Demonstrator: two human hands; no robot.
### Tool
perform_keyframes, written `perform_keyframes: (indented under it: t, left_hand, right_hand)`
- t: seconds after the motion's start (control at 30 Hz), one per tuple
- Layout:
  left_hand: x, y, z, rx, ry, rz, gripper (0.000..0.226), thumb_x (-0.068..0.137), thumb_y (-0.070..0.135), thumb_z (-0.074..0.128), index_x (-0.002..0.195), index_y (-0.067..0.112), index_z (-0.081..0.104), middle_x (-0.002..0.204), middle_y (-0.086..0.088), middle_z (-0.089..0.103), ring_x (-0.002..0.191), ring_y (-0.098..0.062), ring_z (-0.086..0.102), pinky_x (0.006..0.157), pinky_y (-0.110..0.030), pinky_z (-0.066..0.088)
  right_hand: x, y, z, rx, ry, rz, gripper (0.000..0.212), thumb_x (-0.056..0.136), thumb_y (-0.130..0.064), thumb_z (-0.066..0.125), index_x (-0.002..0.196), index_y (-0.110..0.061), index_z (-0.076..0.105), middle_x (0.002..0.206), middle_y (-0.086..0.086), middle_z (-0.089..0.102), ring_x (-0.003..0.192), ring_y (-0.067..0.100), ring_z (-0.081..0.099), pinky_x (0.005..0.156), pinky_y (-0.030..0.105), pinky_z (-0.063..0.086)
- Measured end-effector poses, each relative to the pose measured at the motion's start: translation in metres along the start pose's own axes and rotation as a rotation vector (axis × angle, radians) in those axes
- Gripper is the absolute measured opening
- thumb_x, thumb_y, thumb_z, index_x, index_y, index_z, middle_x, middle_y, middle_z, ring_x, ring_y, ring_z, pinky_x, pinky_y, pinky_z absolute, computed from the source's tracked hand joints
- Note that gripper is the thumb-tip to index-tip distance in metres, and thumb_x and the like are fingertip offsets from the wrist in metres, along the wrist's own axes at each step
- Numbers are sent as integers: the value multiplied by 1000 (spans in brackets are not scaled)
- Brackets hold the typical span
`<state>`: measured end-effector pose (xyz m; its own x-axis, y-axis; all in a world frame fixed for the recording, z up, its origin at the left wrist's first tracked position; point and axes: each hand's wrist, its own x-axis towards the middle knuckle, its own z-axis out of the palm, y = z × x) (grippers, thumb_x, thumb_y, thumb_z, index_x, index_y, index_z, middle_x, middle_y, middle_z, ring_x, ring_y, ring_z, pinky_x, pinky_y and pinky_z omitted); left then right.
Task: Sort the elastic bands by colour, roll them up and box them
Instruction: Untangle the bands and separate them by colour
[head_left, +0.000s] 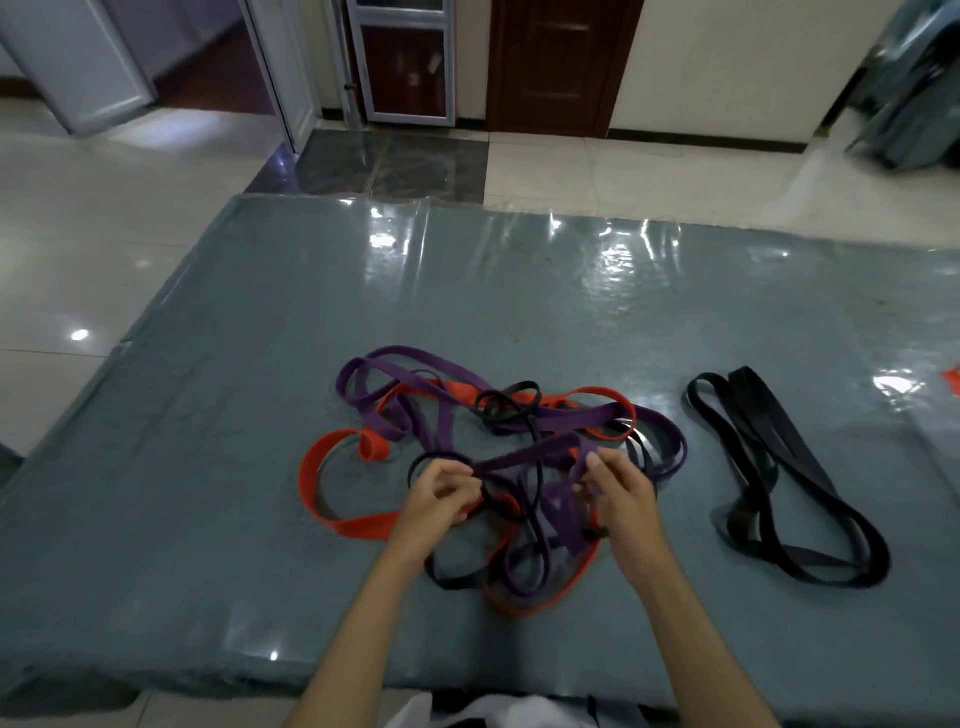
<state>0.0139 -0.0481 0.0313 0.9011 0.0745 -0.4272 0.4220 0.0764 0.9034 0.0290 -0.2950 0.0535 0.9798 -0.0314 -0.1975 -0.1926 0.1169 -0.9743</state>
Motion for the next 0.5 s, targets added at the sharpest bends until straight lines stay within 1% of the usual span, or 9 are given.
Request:
perform_keyframes:
  t: [0.07, 0.13, 0.23, 0.27, 0.33, 0.37, 0.4, 0.43, 0.5]
  left_hand:
    - [5, -15, 1, 285, -96, 29, 22, 91, 3, 77, 104, 15, 63, 107, -4, 72, 100, -18, 67, 84, -26, 54]
    - [5, -34, 7, 509, -235, 21, 32, 86, 10, 83, 111, 17, 63, 115, -3, 68, 104, -17, 65, 92, -28, 53]
    - [3, -60, 17, 729, -336, 22, 45, 85, 19, 84, 125, 17, 64, 125, 0, 67, 114, -12, 63, 96, -21, 50]
    - [2, -65, 19, 754, -336, 31, 44, 86, 19, 83, 126, 17, 64, 125, 1, 68, 113, -10, 63, 96, -21, 50]
    - [4, -66, 23, 750, -256, 81, 34, 87, 15, 80, 119, 18, 68, 115, 2, 71, 103, -10, 67, 95, -28, 54]
    - [5, -61, 25, 709, -187, 125, 28, 87, 13, 79, 112, 20, 69, 108, 4, 72, 96, -10, 68, 93, -32, 55]
    - [6, -53, 28, 638, -119, 172, 26, 87, 12, 79, 108, 23, 68, 104, 6, 71, 93, -8, 68, 90, -33, 56]
    - [6, -42, 31, 561, -66, 218, 27, 88, 14, 80, 108, 27, 66, 108, 7, 69, 94, -5, 67, 90, -31, 56]
    - [3, -14, 38, 453, -10, 341, 49, 86, 33, 83, 127, 37, 57, 134, 10, 58, 112, 3, 60, 96, -21, 54]
  right_hand:
    - [10, -10, -12, 21, 96, -24, 15, 103, -24, 65, 106, -13, 75, 93, 5, 71, 88, 26, 63, 88, 45, 55]
    - [19, -19, -21, 27, 175, -53, 16, 103, -30, 65, 110, -20, 77, 96, 2, 73, 89, 24, 65, 87, 45, 55]
    - [26, -34, -28, 23, 218, -108, 18, 102, -35, 66, 111, -23, 77, 100, 2, 76, 89, 20, 69, 89, 47, 54]
    - [27, -39, -29, 10, 208, -132, 18, 102, -35, 65, 110, -23, 77, 101, 3, 76, 89, 21, 70, 90, 48, 55]
    - [27, -49, -29, -20, 177, -191, 20, 103, -33, 64, 113, -21, 77, 109, 10, 76, 98, 30, 73, 96, 50, 57]
    - [26, -55, -28, -42, 170, -221, 18, 104, -30, 65, 113, -21, 77, 115, 12, 73, 105, 34, 72, 97, 49, 58]
    - [26, -60, -27, -73, 162, -251, 15, 103, -26, 66, 112, -23, 78, 124, 11, 69, 111, 32, 70, 97, 43, 59]
    - [24, -64, -25, -113, 145, -282, 14, 103, -22, 67, 109, -26, 80, 133, 5, 64, 118, 24, 68, 95, 32, 59]
    - [21, -74, -17, -197, 47, -327, 13, 100, -15, 69, 103, -21, 79, 147, -5, 55, 125, 4, 62, 95, 16, 54]
